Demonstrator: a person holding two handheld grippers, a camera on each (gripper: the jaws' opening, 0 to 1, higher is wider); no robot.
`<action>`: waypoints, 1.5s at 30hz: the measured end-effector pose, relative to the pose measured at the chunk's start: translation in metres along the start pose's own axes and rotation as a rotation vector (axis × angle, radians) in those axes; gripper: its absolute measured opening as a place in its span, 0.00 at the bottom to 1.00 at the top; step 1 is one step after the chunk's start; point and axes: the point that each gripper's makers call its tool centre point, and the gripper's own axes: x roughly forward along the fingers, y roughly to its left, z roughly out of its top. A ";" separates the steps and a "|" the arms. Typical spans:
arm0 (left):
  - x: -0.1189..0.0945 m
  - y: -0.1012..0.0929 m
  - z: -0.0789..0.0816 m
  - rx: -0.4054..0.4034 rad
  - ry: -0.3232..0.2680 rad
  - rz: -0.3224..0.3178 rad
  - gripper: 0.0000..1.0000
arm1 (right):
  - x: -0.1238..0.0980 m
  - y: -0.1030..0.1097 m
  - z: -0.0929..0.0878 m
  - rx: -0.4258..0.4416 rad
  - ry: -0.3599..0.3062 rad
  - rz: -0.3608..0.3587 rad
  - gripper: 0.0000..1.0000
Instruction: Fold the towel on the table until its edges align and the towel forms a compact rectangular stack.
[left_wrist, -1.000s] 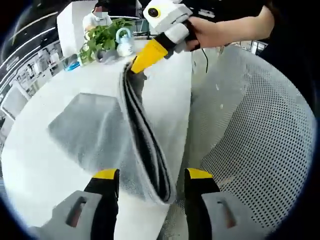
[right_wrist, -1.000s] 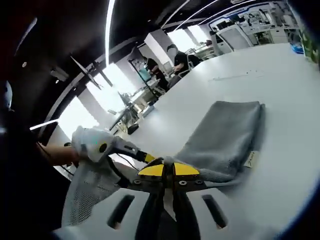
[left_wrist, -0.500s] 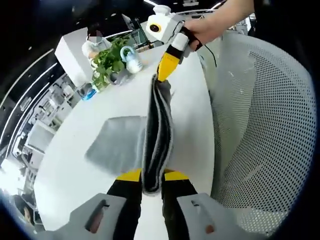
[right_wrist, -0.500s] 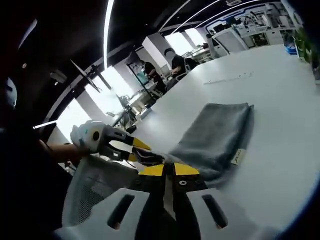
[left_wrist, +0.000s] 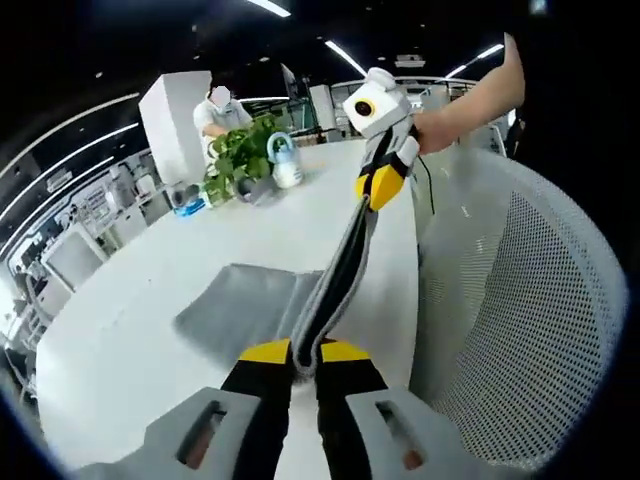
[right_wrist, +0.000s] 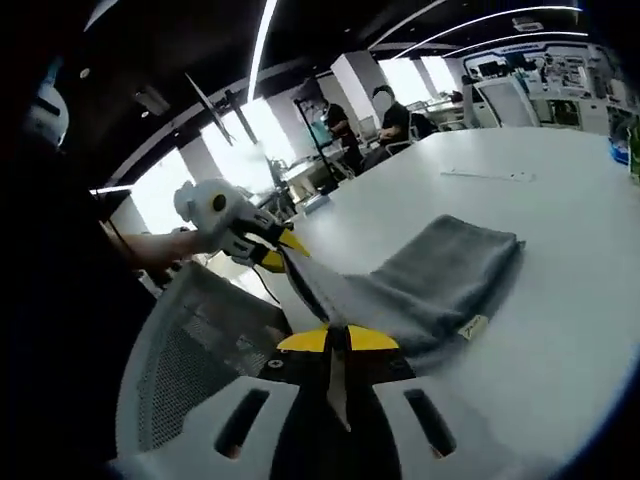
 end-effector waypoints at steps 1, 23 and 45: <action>-0.002 0.000 0.002 -0.009 -0.006 -0.006 0.07 | -0.001 0.001 0.001 -0.003 -0.003 0.004 0.01; -0.049 -0.044 0.064 -0.147 -0.032 -0.222 0.06 | -0.045 0.052 0.035 -0.080 -0.039 0.167 0.01; -0.015 0.000 0.050 -0.386 0.034 -0.355 0.06 | -0.023 -0.008 0.044 0.190 0.029 0.203 0.01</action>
